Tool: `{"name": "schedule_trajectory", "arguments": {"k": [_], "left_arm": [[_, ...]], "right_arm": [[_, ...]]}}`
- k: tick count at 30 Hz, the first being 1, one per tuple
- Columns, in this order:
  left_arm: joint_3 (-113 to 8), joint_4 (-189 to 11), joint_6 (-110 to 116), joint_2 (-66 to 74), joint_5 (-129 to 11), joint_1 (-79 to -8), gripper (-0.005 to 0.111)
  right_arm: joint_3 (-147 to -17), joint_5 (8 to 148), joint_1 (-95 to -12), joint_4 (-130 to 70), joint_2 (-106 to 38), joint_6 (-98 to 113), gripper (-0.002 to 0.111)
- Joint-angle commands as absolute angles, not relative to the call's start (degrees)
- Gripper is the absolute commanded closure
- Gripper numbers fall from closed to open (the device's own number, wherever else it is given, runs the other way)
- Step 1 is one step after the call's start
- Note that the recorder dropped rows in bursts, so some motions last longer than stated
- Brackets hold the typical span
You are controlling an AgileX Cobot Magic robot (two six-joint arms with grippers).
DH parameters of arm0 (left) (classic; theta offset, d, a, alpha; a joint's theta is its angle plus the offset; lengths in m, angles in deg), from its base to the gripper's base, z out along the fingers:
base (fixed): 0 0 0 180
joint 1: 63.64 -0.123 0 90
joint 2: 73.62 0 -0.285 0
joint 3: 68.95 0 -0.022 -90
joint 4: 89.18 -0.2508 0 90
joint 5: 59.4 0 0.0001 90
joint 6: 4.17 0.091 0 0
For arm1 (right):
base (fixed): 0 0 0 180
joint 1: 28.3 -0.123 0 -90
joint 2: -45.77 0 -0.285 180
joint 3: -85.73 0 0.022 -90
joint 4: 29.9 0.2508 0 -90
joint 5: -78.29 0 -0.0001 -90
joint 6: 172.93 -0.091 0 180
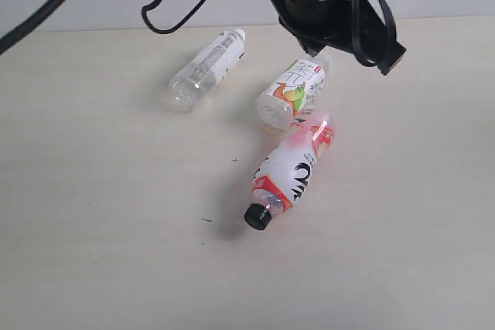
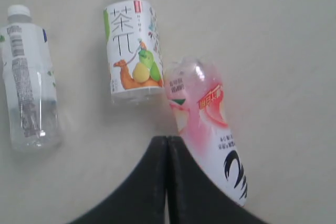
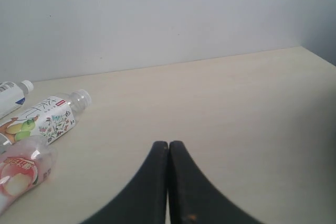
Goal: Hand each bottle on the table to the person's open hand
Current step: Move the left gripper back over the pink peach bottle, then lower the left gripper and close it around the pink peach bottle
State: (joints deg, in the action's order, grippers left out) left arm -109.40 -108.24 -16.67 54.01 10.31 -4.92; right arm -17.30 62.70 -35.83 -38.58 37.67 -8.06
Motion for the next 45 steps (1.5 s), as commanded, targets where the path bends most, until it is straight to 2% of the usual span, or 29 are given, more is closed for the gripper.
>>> {"name": "schedule_trajectory", "arguments": {"k": [1,7,18,26,45], "left_arm": [[-101.0,-108.6,-18.5,50.2,6.3,-5.0,0.107],[-89.8,-108.5,-20.7,46.7,-1.5,-6.7,0.107],[-74.2,-104.6,-23.1,43.5,-15.2,-14.9,0.107],[-70.8,-103.8,-22.6,43.5,-16.7,-17.8,0.107],[-70.4,-90.9,-11.5,43.5,-16.1,-17.8,0.107]], "right_arm": [[-17.1,63.2,-35.9,-38.8,38.0,-8.1,0.108],[-17.1,63.2,-35.9,-38.8,38.0,-8.1,0.108],[-17.1,63.2,-35.9,-38.8,38.0,-8.1,0.108],[-17.1,63.2,-35.9,-38.8,38.0,-8.1,0.108],[-17.1,63.2,-35.9,-38.8,38.0,-8.1,0.108]]}}
